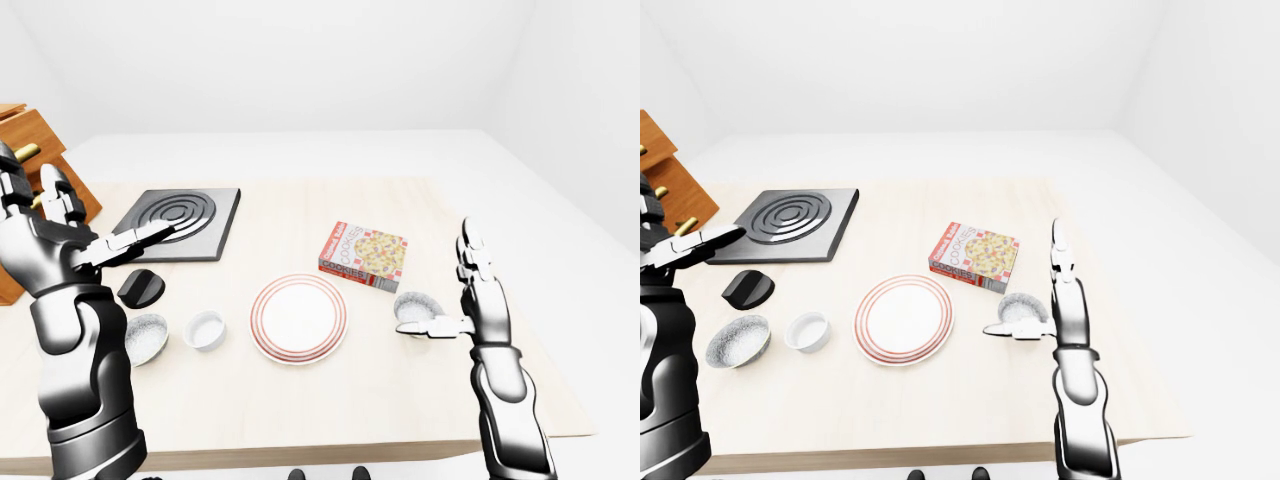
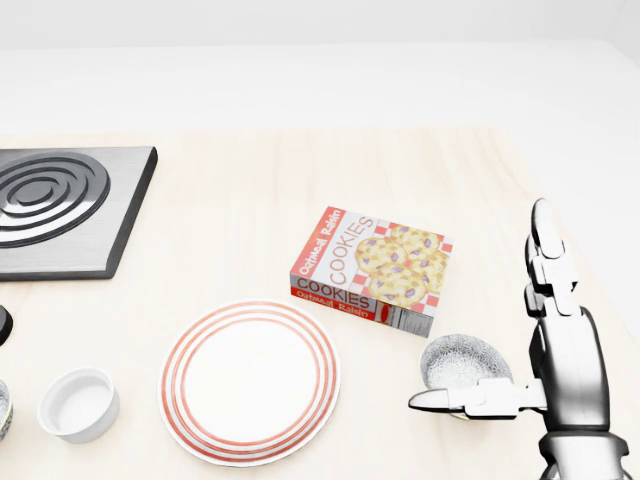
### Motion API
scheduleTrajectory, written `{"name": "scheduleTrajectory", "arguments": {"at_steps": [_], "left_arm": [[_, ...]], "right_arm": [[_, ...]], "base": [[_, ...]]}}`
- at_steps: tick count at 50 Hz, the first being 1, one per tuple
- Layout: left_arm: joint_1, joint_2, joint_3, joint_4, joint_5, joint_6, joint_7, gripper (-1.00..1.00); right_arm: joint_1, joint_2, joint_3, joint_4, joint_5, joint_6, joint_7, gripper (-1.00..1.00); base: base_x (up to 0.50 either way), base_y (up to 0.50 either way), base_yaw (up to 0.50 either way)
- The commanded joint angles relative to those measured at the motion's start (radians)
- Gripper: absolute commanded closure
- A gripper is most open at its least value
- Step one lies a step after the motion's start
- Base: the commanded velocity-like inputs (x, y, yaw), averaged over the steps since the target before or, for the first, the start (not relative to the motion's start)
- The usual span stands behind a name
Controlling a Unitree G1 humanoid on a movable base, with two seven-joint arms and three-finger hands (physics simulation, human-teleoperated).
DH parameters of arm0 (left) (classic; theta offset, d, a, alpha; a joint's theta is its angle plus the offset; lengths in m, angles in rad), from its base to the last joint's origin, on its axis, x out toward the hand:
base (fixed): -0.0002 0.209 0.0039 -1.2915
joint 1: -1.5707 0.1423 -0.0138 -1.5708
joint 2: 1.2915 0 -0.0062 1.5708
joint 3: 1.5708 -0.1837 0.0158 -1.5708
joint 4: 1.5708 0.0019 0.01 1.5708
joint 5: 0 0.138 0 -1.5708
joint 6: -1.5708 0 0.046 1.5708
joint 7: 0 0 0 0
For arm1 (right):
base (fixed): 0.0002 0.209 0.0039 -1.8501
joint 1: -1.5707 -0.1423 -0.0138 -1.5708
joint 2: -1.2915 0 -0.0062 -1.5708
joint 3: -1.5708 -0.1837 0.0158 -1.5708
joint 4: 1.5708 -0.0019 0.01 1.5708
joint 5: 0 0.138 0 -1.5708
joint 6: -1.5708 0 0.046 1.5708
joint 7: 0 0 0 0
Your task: Pick the akita bowl next to the plate and place it on the plate.
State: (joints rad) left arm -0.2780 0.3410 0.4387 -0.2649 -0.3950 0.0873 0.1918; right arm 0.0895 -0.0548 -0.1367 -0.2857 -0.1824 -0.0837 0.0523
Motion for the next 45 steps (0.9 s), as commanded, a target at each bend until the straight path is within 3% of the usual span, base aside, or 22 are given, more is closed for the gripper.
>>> {"name": "scheduleTrajectory", "arguments": {"at_steps": [1, 14, 16, 30, 45], "left_arm": [[0.005, -0.002, 0.001, -0.005, -0.004, 0.000, 0.001, -1.00], [0.006, 0.000, 0.005, -0.004, -0.009, 0.000, 0.003, -1.00], [0.006, 0.000, 0.006, 0.004, -0.010, 0.000, 0.001, -1.00], [0.008, 0.000, 0.004, 0.015, -0.006, 0.000, 0.000, -1.00], [0.007, -0.002, 0.000, 0.050, 0.003, 0.000, -0.006, -1.00]], "right_arm": [[0.039, -0.003, -0.047, -0.106, -0.093, -0.004, 0.043, -1.00], [0.047, -0.029, -0.123, -0.143, -0.235, -0.004, 0.125, -1.00], [0.077, -0.064, -0.145, -0.151, -0.319, -0.004, 0.155, -1.00], [0.131, -0.025, -0.227, -0.204, -0.430, -0.004, 0.266, -1.00], [0.206, 0.034, -0.258, -0.206, -0.569, -0.004, 0.243, -1.00]], "base": [[0.00, 0.00, 0.00], [0.00, 0.00, 0.00], [0.00, 0.00, 0.00], [0.00, 0.00, 0.00], [0.00, 0.00, 0.00]]}}
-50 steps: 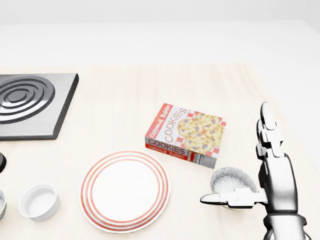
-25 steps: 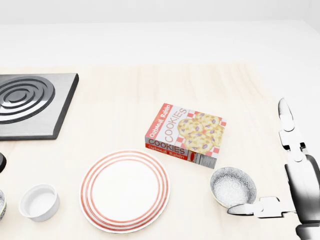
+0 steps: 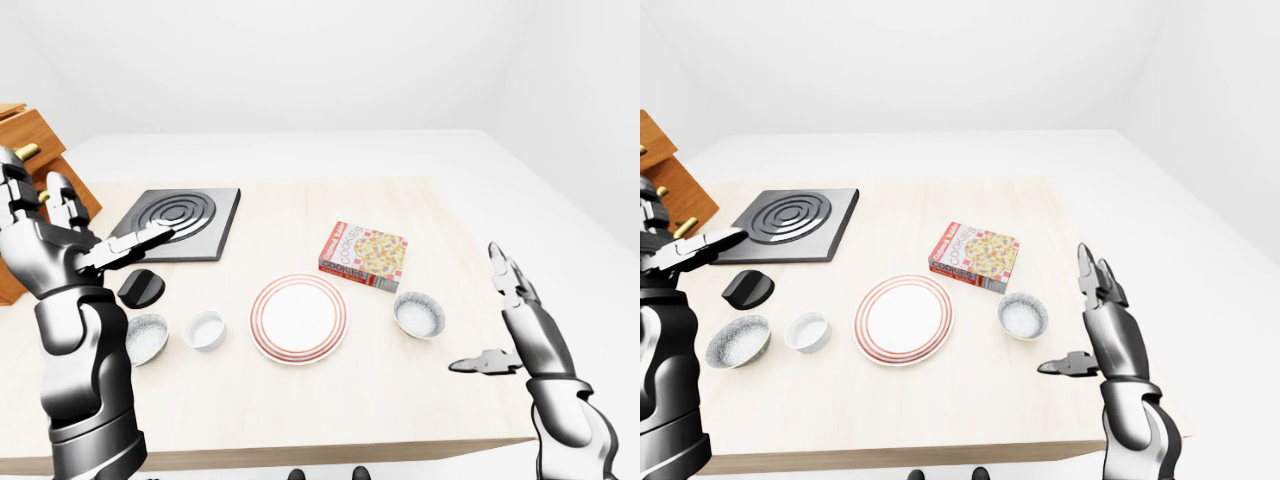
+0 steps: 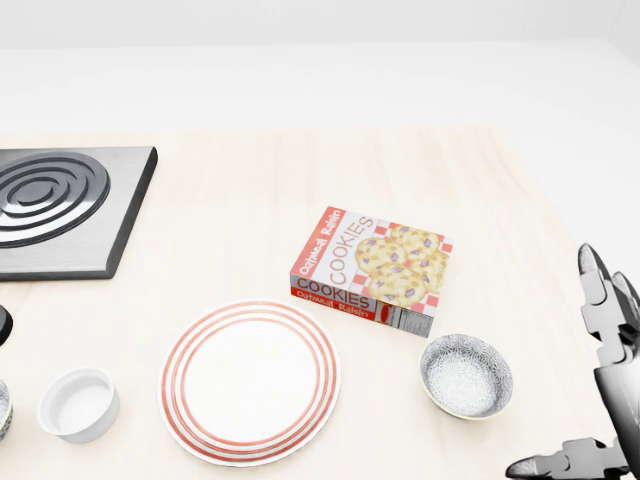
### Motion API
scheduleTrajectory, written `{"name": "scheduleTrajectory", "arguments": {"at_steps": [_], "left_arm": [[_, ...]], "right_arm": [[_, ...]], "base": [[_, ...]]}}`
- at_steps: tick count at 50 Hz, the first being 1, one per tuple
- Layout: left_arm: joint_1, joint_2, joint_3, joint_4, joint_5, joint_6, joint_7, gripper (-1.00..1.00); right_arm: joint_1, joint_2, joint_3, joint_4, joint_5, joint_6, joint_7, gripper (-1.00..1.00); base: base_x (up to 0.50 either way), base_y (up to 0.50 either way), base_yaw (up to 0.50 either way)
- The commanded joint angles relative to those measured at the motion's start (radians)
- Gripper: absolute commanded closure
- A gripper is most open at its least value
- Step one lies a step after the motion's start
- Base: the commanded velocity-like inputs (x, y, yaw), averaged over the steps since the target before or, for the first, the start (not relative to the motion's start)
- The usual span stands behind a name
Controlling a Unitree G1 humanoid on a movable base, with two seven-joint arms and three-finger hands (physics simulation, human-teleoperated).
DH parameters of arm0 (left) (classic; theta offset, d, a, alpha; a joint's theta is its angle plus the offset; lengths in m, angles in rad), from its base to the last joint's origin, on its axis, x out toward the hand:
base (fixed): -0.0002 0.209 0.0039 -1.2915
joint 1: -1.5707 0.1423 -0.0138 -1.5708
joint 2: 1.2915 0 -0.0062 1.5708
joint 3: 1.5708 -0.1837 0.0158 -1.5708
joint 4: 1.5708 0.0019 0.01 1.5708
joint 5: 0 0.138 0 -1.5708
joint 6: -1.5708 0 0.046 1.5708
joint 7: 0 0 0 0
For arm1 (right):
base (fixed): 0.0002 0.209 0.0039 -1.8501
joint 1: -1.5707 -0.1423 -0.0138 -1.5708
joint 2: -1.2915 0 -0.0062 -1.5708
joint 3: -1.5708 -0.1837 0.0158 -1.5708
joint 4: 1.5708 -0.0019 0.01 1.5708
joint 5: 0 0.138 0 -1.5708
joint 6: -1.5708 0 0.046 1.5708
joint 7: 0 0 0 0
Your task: Pick the akita bowl next to the plate and place it on the plate.
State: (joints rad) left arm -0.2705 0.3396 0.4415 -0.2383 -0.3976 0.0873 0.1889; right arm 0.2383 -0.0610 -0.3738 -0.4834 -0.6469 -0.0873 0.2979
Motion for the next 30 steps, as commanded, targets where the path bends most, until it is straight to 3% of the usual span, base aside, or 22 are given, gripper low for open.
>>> {"name": "scheduleTrajectory", "arguments": {"at_steps": [1, 16, 27, 28, 30], "left_arm": [[-0.001, 0.000, -0.003, 0.024, 0.005, 0.000, -0.003, -1.00], [0.003, -0.001, -0.002, 0.023, 0.005, 0.000, -0.004, -1.00], [0.004, -0.001, -0.002, 0.021, 0.005, 0.000, -0.004, -1.00], [0.008, -0.005, -0.006, 0.031, 0.012, 0.000, -0.007, -1.00], [0.009, -0.007, -0.006, 0.037, 0.013, 0.000, -0.009, -1.00]], "right_arm": [[0.068, 0.046, -0.018, -0.004, -0.121, 0.000, -0.012, -1.00], [0.094, 0.054, 0.033, 0.061, -0.307, 0.000, -0.172, -1.00], [0.098, 0.047, 0.045, 0.064, -0.322, 0.000, -0.189, -1.00], [0.074, 0.055, 0.082, 0.108, -0.474, 0.000, -0.329, -1.00], [0.075, 0.038, 0.114, 0.121, -0.512, 0.000, -0.381, -1.00]], "base": [[0.00, 0.00, 0.00], [0.00, 0.00, 0.00], [0.00, 0.00, 0.00], [0.00, 0.00, 0.00], [0.00, 0.00, 0.00]]}}
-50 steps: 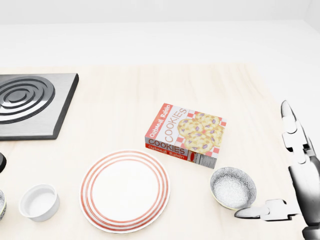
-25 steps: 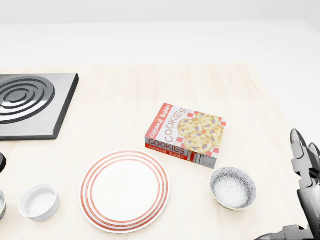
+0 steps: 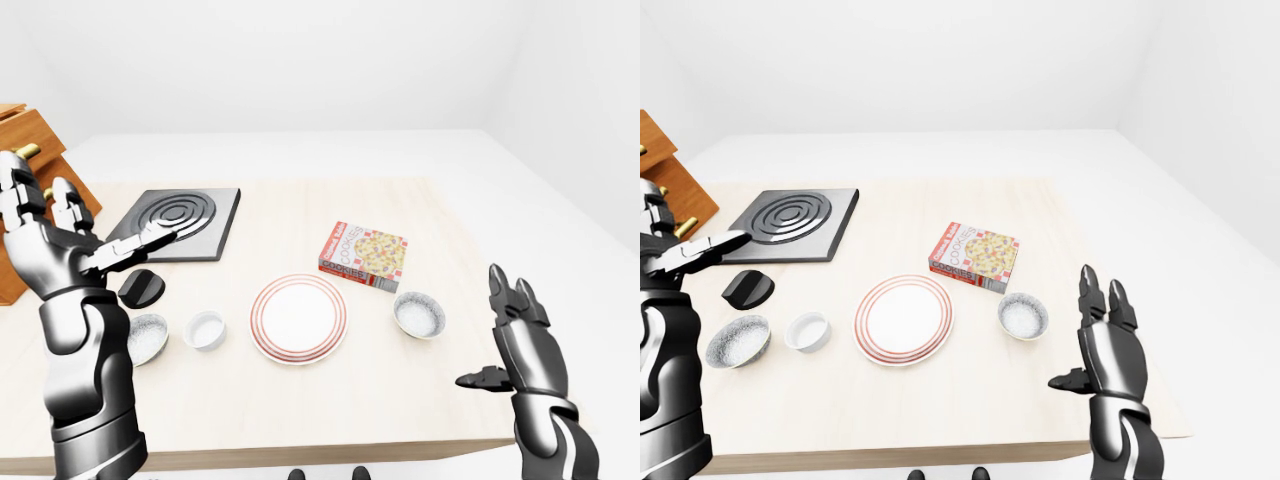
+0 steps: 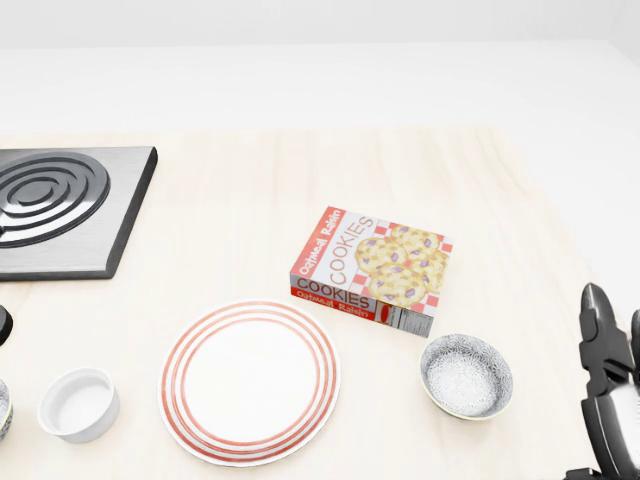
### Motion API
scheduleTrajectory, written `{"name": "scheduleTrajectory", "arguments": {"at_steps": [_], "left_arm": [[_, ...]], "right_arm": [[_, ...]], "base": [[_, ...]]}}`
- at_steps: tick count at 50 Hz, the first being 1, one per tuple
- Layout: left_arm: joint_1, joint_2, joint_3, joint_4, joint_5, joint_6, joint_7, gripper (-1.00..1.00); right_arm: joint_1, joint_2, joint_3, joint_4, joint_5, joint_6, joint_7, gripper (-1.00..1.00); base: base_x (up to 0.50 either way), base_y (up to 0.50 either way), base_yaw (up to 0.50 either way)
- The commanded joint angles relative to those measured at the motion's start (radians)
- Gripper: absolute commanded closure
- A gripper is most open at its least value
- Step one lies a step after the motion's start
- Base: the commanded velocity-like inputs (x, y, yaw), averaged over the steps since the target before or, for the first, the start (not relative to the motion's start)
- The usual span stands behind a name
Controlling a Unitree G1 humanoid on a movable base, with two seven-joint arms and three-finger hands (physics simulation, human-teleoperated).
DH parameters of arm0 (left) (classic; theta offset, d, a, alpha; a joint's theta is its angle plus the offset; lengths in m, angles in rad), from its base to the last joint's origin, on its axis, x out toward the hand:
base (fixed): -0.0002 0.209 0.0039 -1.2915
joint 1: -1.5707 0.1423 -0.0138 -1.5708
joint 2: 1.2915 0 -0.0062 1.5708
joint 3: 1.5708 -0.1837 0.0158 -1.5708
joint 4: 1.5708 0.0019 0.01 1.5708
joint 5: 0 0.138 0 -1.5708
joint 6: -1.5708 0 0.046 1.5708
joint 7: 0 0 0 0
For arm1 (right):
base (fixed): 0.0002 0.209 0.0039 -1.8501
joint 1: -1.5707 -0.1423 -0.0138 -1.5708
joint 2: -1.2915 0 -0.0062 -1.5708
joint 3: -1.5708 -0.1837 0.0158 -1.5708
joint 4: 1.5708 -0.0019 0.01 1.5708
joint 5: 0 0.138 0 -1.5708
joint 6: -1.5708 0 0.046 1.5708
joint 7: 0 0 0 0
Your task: Pick the akita bowl next to the plate and place it on the plate.
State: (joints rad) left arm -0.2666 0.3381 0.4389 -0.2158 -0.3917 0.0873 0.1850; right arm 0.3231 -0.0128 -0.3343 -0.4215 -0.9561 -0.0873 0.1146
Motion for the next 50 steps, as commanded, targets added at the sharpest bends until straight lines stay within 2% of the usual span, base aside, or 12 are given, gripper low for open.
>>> {"name": "scheduleTrajectory", "arguments": {"at_steps": [1, 4, 11, 14, 30, 42, 45, 46, 50], "left_arm": [[0.006, -0.006, -0.003, 0.017, 0.008, 0.000, -0.006, -1.00], [0.009, -0.008, -0.006, 0.020, 0.011, 0.000, -0.008, -1.00], [0.010, -0.010, -0.009, 0.023, 0.014, 0.000, -0.006, -1.00], [0.010, -0.010, -0.007, 0.022, 0.014, 0.000, -0.006, -1.00], [0.006, -0.010, -0.009, 0.039, 0.012, 0.000, -0.005, -1.00], [0.004, -0.009, -0.010, 0.049, 0.012, 0.000, -0.008, -1.00], [0.005, -0.009, -0.010, 0.049, 0.011, 0.000, -0.007, -1.00], [0.005, -0.009, -0.010, 0.044, 0.010, 0.000, -0.005, -1.00], [0.005, -0.009, -0.010, 0.044, 0.011, 0.000, -0.005, -1.00]], "right_arm": [[-0.009, -0.016, 0.085, 0.065, -0.212, 0.000, -0.215, -1.00], [-0.011, -0.044, 0.123, 0.089, -0.265, 0.000, -0.277, -1.00], [-0.018, -0.069, 0.183, 0.086, -0.304, 0.000, -0.339, -1.00], [-0.011, -0.071, 0.204, 0.091, -0.284, 0.000, -0.335, -1.00], [-0.037, -0.096, 0.268, 0.131, -0.337, 0.000, -0.427, -1.00], [-0.097, -0.133, 0.316, 0.258, -0.405, 0.000, -0.582, -1.00], [-0.097, -0.135, 0.319, 0.259, -0.404, 0.000, -0.584, -1.00], [-0.116, -0.140, 0.328, 0.323, -0.427, 0.000, -0.628, -1.00], [-0.126, -0.148, 0.341, 0.354, -0.431, 0.000, -0.638, -1.00]], "base": [[0.00, 0.00, 0.00], [0.00, 0.00, 0.00], [0.00, 0.00, 0.00], [0.00, 0.00, 0.00], [0.00, 0.00, 0.00], [0.00, 0.00, 0.00], [0.00, 0.00, 0.00], [0.00, 0.00, 0.00], [0.00, 0.00, 0.00]]}}
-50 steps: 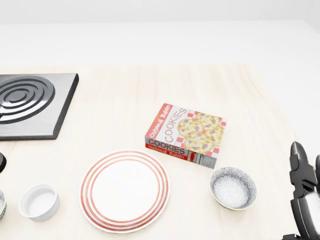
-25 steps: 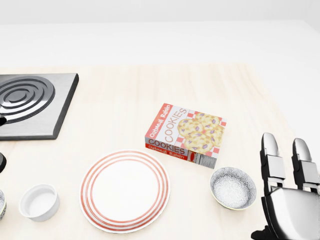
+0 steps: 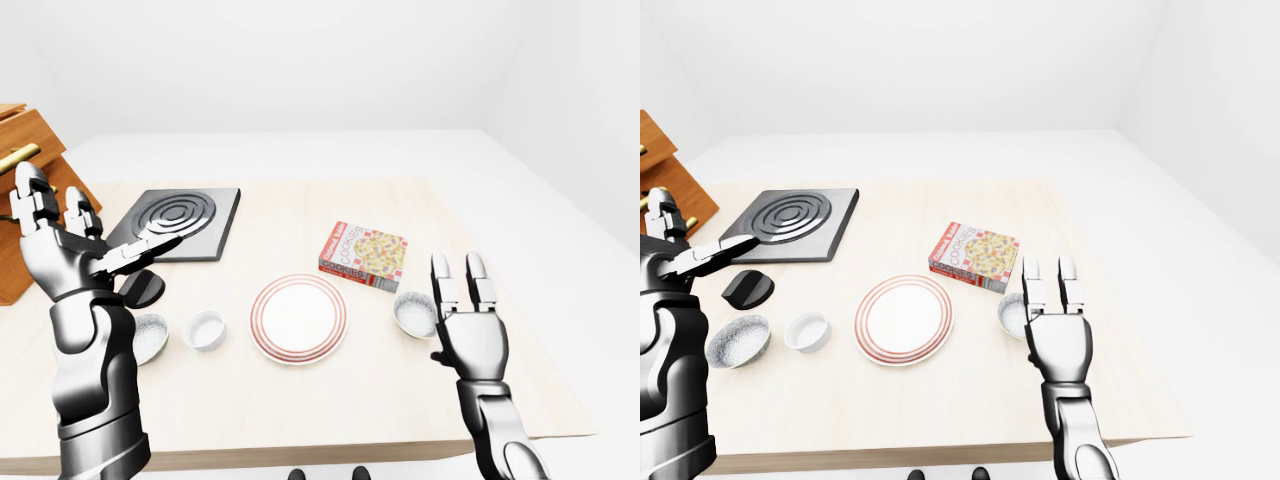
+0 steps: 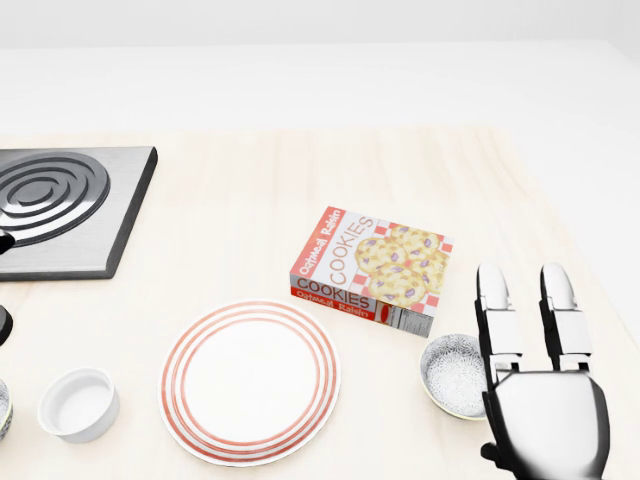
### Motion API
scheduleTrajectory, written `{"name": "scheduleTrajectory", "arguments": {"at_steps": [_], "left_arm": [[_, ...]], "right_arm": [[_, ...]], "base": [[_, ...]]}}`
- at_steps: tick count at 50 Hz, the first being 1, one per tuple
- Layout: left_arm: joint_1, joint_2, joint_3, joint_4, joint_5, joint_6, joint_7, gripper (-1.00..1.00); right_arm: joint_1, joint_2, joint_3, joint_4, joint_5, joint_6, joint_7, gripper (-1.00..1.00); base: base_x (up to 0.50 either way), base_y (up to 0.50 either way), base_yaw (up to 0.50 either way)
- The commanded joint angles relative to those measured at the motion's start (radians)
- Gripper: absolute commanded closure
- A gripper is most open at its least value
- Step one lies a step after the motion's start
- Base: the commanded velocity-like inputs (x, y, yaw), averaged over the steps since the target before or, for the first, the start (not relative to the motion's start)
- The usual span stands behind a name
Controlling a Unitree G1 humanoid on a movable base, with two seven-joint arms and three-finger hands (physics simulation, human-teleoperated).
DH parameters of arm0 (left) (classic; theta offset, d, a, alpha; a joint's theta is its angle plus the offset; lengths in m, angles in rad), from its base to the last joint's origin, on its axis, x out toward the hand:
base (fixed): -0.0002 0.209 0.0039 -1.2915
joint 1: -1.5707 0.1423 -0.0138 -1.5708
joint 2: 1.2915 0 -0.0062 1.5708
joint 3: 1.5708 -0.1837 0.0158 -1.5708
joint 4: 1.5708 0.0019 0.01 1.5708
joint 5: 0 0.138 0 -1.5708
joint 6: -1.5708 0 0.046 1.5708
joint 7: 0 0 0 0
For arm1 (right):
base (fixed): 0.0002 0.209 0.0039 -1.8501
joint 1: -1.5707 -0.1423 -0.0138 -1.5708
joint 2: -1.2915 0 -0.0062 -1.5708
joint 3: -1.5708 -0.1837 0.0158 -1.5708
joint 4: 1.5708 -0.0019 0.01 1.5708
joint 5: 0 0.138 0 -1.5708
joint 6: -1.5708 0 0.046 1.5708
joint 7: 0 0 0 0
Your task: Pick the akita bowl next to the plate and place it on the plate.
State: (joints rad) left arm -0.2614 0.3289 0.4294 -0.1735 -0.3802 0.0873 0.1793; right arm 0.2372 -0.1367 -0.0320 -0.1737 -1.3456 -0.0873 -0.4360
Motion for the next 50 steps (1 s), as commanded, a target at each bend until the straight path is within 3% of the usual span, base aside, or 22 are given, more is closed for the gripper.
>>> {"name": "scheduleTrajectory", "arguments": {"at_steps": [1, 22, 50], "left_arm": [[-0.001, 0.000, -0.001, 0.000, -0.002, 0.000, 0.001, -1.00], [0.002, -0.003, -0.002, 0.003, 0.001, 0.000, -0.004, -1.00], [0.003, -0.008, -0.006, 0.004, -0.004, 0.000, -0.008, -1.00]], "right_arm": [[-0.049, -0.026, 0.044, 0.133, -0.041, 0.000, -0.088, -1.00], [-0.147, -0.063, 0.092, 0.389, -0.068, 0.000, -0.088, -1.00], [-0.295, -0.078, 0.069, 0.643, 0.068, 0.000, -0.088, -1.00]], "base": [[0.00, 0.00, 0.00], [0.00, 0.00, 0.00], [0.00, 0.00, 0.00]]}}
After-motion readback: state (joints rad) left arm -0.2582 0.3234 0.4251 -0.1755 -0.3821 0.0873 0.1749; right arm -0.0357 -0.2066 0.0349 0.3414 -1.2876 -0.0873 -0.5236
